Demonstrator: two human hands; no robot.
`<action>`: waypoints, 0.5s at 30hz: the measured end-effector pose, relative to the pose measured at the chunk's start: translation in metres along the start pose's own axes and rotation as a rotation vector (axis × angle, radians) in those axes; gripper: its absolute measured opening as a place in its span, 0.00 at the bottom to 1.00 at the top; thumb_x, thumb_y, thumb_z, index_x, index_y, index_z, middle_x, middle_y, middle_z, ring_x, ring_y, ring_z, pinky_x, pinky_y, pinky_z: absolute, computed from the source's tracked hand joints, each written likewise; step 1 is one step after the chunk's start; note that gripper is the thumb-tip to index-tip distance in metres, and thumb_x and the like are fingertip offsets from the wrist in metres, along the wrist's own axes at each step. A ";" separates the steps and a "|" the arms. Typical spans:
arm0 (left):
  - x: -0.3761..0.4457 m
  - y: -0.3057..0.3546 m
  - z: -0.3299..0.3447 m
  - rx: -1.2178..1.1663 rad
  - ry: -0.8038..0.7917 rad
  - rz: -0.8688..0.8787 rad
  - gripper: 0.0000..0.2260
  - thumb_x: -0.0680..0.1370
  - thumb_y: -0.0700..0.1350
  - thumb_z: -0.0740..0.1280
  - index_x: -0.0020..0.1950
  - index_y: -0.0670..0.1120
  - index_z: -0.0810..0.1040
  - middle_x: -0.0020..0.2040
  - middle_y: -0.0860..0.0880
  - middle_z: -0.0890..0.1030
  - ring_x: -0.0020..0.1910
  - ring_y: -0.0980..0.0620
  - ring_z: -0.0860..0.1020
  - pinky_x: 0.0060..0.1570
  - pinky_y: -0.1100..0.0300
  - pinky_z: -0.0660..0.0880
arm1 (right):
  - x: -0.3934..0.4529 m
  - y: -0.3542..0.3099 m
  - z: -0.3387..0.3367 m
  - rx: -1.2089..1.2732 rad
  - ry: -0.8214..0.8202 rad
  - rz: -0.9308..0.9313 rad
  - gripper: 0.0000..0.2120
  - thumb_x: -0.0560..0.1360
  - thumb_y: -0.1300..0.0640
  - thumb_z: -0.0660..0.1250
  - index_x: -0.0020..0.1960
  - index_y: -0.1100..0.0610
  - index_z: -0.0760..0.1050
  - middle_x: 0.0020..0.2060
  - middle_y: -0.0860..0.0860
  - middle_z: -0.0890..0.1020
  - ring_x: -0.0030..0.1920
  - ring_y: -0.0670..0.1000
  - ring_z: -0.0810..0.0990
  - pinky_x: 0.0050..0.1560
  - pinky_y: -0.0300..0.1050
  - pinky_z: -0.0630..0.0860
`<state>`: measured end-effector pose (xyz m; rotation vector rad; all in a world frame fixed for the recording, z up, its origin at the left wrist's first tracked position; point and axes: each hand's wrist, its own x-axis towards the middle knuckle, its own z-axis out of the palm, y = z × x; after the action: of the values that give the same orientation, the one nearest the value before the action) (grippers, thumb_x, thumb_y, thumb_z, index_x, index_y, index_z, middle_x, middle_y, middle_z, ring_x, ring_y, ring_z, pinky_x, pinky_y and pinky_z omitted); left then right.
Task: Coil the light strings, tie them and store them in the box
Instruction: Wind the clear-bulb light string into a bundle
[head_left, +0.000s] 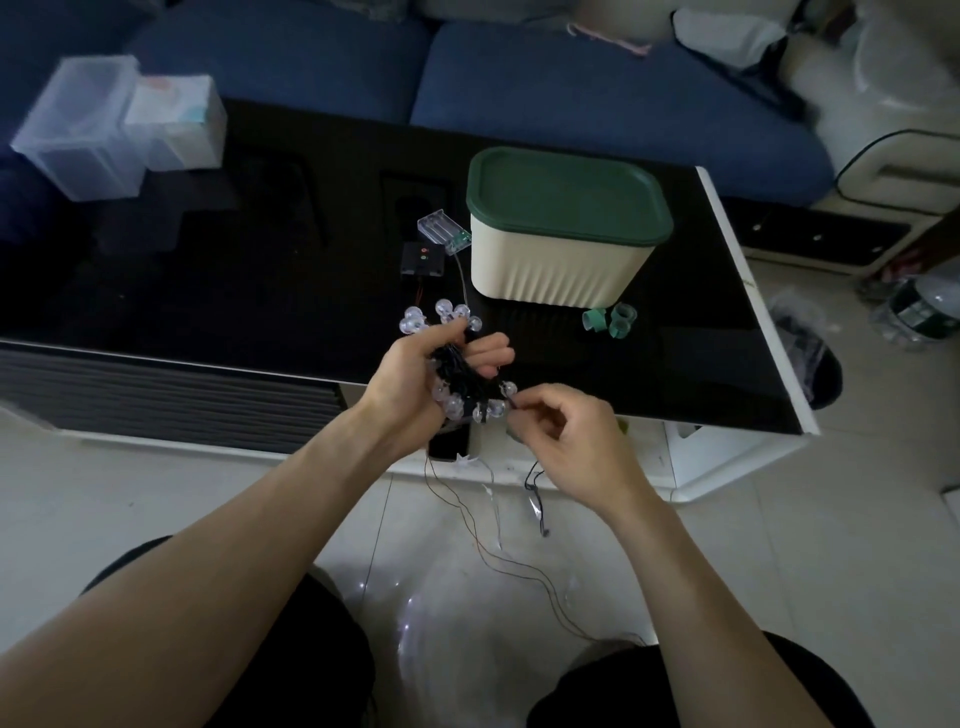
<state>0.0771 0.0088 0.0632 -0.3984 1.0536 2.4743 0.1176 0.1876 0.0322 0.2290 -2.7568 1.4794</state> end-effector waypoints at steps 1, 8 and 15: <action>-0.001 -0.001 0.001 0.028 -0.018 -0.004 0.08 0.82 0.43 0.59 0.49 0.40 0.74 0.55 0.37 0.83 0.51 0.45 0.84 0.59 0.56 0.75 | -0.001 0.000 0.002 -0.022 -0.040 -0.011 0.06 0.78 0.61 0.71 0.54 0.57 0.84 0.42 0.45 0.82 0.38 0.41 0.79 0.39 0.31 0.74; -0.005 -0.015 0.007 0.510 -0.077 -0.010 0.13 0.82 0.40 0.61 0.57 0.31 0.76 0.54 0.36 0.83 0.53 0.41 0.83 0.54 0.52 0.81 | -0.005 -0.003 0.003 -0.103 -0.057 -0.235 0.05 0.74 0.67 0.73 0.49 0.63 0.86 0.51 0.50 0.85 0.55 0.36 0.79 0.53 0.27 0.75; 0.000 -0.031 0.004 1.018 -0.101 -0.078 0.20 0.82 0.51 0.63 0.52 0.32 0.77 0.41 0.39 0.82 0.40 0.45 0.80 0.47 0.52 0.77 | -0.005 -0.002 -0.004 -0.061 -0.003 -0.172 0.09 0.65 0.67 0.81 0.38 0.58 0.83 0.34 0.45 0.81 0.35 0.43 0.81 0.36 0.29 0.73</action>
<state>0.0914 0.0310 0.0474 0.0163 1.9820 1.5621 0.1222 0.1906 0.0354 0.4556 -2.7001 1.3526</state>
